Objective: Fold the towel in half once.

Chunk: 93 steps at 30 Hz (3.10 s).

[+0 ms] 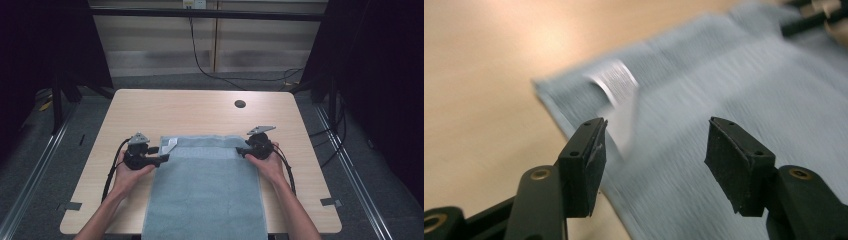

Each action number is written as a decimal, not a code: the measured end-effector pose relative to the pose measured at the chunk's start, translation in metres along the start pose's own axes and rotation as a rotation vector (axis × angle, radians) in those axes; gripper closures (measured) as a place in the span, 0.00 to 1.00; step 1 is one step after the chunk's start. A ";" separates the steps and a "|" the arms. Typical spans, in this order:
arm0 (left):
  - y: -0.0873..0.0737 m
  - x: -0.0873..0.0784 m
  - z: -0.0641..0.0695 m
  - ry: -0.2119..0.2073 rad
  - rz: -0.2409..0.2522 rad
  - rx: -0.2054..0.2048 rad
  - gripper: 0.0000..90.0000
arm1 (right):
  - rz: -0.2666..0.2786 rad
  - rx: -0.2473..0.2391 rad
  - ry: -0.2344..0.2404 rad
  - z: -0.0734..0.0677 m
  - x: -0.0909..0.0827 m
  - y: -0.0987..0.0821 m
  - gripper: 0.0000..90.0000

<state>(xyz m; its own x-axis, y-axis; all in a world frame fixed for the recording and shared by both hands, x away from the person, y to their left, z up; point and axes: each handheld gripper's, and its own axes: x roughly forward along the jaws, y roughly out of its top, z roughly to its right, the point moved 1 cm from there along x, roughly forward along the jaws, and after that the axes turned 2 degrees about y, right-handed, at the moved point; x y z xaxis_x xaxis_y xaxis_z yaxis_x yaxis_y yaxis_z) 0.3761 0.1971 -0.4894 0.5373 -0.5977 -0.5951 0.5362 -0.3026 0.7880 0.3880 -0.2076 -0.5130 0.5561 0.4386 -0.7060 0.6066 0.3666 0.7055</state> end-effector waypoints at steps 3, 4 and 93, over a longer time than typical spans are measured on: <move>0.007 0.004 -0.005 -0.014 0.014 -0.017 0.43 | 0.003 -0.001 0.009 -0.001 -0.001 0.000 0.65; 0.010 0.006 -0.007 -0.013 0.005 -0.015 0.41 | 0.013 0.002 0.024 -0.001 -0.002 -0.001 0.74; 0.132 -0.060 -0.015 -0.135 0.261 0.060 0.93 | 0.353 0.023 0.209 0.009 -0.102 0.130 0.94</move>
<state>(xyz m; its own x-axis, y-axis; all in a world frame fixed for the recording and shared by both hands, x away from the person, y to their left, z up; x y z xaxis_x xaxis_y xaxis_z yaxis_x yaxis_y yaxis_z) 0.4241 0.2039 -0.3519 0.5585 -0.7530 -0.3478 0.3497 -0.1665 0.9219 0.4152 -0.2122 -0.3501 0.6060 0.6924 -0.3916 0.4130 0.1468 0.8988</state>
